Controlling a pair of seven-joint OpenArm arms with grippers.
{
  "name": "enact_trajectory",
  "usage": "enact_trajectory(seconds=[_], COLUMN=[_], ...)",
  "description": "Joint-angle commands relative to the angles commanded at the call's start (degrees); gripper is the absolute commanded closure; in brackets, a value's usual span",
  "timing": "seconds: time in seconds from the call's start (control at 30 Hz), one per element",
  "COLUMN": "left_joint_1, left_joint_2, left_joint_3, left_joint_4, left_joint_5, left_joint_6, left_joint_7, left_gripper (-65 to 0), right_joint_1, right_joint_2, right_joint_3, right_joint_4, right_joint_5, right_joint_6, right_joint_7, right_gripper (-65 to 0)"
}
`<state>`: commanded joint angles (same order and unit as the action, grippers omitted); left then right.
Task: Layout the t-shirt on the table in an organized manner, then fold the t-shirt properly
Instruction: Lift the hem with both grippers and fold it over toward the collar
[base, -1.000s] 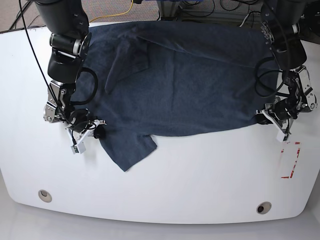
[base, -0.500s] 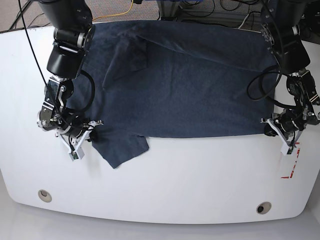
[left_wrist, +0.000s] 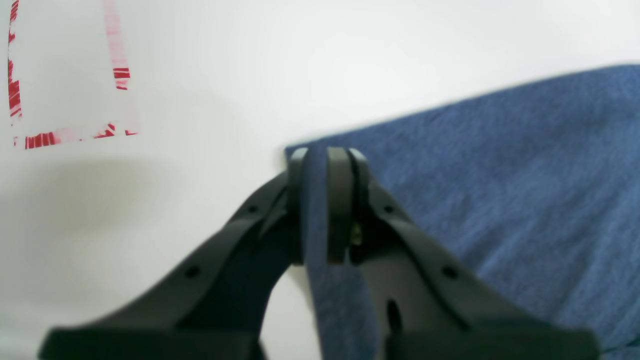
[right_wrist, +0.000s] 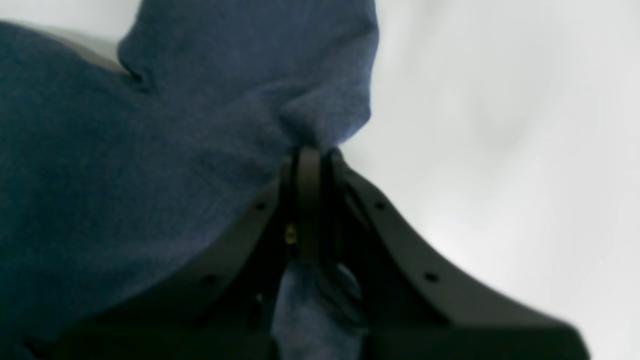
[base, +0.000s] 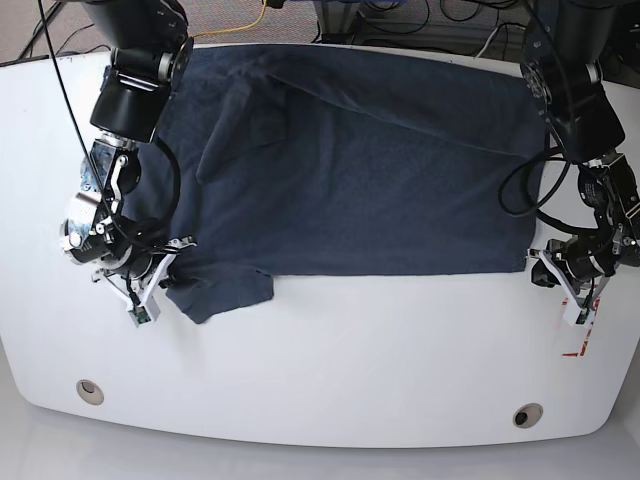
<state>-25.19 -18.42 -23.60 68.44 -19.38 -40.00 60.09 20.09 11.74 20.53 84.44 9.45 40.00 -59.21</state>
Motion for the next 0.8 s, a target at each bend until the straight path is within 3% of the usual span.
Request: enact_trajectory(seconds=[0.1, 0.23, 0.27, 0.33, 0.37, 0.5, 0.8], left_joint_1=[0.3, 1.8, 2.3, 2.7, 2.7, 2.7, 1.3], left_joint_2=[-0.1, -0.1, -0.1, 0.0, 0.1, 1.8, 3.3], left_joint_3=[-0.1, -0.2, -0.2, -0.1, -0.1, -0.1, 0.4], left_joint_4=[-0.2, -0.3, -0.3, -0.3, -0.3, -0.4, -6.0], left_joint_5=[0.1, 0.2, 0.2, 0.2, 0.2, 0.2, 0.4], left_joint_6=[0.0, 0.0, 0.0, 1.4, 3.2, 8.4, 12.8], left_joint_7=[0.0, 0.0, 0.0, 0.0, 0.0, -0.2, -0.6], left_gripper=[-8.5, -24.0, -31.9, -37.6, -40.1, -41.9, -42.1], right_joint_1=[-0.3, -0.5, -0.5, -0.5, -0.5, -0.5, -0.5], right_joint_2=[0.0, -0.8, -1.1, -1.2, -1.4, -1.5, -1.7], right_joint_3=[-0.1, -0.1, -0.1, -0.1, -0.1, -0.1, -0.2], right_joint_4=[-0.4, -0.4, -0.4, -0.4, -0.4, -0.4, -0.4], right_joint_5=[0.0, 0.0, -0.1, -0.1, -0.1, -0.1, -0.1], right_joint_6=[0.0, 0.0, 0.0, 0.0, 0.0, 0.0, 0.0], right_joint_7=[0.0, 0.0, 0.0, 0.0, 0.0, 0.0, 0.0], right_gripper=[-0.8, -0.8, -0.8, -0.8, -0.8, -0.8, -0.8])
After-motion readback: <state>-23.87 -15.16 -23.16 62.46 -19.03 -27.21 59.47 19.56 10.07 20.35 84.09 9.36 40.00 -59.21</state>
